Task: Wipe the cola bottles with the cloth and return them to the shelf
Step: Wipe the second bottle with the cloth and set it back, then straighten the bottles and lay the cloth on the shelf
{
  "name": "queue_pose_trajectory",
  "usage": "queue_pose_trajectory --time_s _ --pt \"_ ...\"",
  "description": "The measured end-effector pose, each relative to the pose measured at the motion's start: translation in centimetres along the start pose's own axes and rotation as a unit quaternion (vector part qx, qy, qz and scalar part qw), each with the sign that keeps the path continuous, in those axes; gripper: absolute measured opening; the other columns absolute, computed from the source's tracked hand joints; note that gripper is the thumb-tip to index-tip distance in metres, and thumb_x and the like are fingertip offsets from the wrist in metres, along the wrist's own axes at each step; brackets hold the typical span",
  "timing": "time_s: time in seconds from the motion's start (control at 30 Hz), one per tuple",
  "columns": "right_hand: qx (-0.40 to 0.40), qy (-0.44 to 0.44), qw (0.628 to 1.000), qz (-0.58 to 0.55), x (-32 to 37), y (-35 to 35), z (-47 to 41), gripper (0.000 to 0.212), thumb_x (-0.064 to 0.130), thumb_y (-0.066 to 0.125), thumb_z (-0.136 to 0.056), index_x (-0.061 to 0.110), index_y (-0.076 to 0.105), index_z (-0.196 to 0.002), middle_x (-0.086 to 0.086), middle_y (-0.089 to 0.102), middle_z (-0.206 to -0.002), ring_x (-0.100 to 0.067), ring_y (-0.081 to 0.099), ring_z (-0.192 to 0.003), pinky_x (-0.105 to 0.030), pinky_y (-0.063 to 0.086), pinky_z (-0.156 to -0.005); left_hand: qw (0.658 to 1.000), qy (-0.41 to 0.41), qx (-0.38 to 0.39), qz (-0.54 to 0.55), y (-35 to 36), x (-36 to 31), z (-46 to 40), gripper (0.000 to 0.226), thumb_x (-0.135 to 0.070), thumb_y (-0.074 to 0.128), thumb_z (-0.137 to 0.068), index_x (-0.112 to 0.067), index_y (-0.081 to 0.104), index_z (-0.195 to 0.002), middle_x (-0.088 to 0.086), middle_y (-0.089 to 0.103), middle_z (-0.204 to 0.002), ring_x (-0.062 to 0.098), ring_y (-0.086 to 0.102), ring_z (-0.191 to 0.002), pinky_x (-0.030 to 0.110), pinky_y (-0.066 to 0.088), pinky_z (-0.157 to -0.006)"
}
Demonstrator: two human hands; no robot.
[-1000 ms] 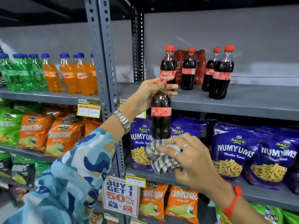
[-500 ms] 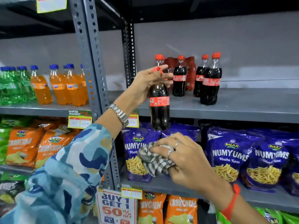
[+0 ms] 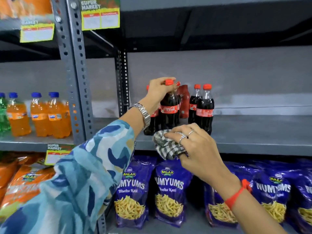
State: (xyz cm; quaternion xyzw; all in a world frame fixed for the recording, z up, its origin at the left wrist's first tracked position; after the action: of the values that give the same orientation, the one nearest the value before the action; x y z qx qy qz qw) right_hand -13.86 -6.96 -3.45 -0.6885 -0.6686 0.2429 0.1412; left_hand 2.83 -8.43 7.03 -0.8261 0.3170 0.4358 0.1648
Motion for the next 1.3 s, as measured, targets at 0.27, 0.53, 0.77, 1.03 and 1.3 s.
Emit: queue_pose_trajectory --time_s 0.27,0.53,0.77,1.03,1.3 --pt "0.009 0.009 1.0 0.019 -1.8 0.8 0.1 0.058 0.003 0.052 -0.053 0.016 0.066 -0.108 0.001 0.065 -0.103 -0.026 0.056 -0.089 -0.039 0.052 -0.064 0.999 -0.037 -0.011 -0.013 1.3 2.1 -1.6 0.037 0.001 0.073 -0.072 -0.001 0.064 -0.108 0.011 0.067 -0.088 0.021 0.063 -0.077 0.025 0.052 -0.084" --pt "0.023 0.01 1.0 0.014 -2.1 1.6 0.7 0.058 0.003 0.052 -0.054 0.015 0.065 -0.109 -0.002 0.065 -0.101 -0.026 0.056 -0.088 -0.04 0.052 -0.063 0.998 -0.058 0.014 -0.01 2.4 2.2 -1.4 0.037 -0.001 0.07 -0.074 -0.002 0.062 -0.111 0.01 0.069 -0.097 0.014 0.067 -0.077 0.016 0.055 -0.074" --pt "0.028 0.01 1.0 0.009 -2.0 1.7 1.0 0.059 0.002 0.052 -0.053 0.015 0.064 -0.11 -0.003 0.065 -0.101 -0.029 0.056 -0.088 -0.043 0.051 -0.061 0.998 -0.05 0.019 -0.022 2.4 2.3 -1.2 0.033 0.001 0.07 -0.074 -0.004 0.063 -0.106 0.008 0.068 -0.092 0.019 0.067 -0.083 0.026 0.054 -0.085" --pt "0.024 0.008 1.0 0.008 -1.6 1.5 1.0 0.058 0.002 0.053 -0.054 0.015 0.064 -0.11 -0.003 0.064 -0.102 -0.028 0.056 -0.088 -0.042 0.051 -0.061 0.996 -0.057 0.028 -0.06 2.5 2.3 -0.8 0.045 -0.004 0.071 -0.075 -0.007 0.058 -0.118 0.01 0.067 -0.109 0.014 0.064 -0.091 0.019 0.046 -0.081" --pt "0.022 0.017 1.0 0.014 -1.5 1.2 1.3 0.06 -0.003 0.063 -0.052 0.015 0.065 -0.109 -0.003 0.065 -0.102 -0.028 0.056 -0.088 -0.038 0.052 -0.062 0.989 0.002 -0.009 -0.15 2.5 0.6 -0.2 0.068 -0.014 0.071 -0.078 -0.005 0.039 -0.137 0.012 0.052 -0.135 0.022 0.049 -0.125 0.035 0.036 -0.108"
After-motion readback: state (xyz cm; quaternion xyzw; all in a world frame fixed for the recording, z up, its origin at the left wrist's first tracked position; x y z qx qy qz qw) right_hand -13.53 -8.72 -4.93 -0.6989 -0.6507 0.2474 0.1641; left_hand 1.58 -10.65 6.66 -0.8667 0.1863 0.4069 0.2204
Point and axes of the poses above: each hand's wrist, its own z-axis away from the middle knuckle, its own y-axis out of the palm, x = y × z, the point moved 6 cm from there along -z, towards the middle knuckle
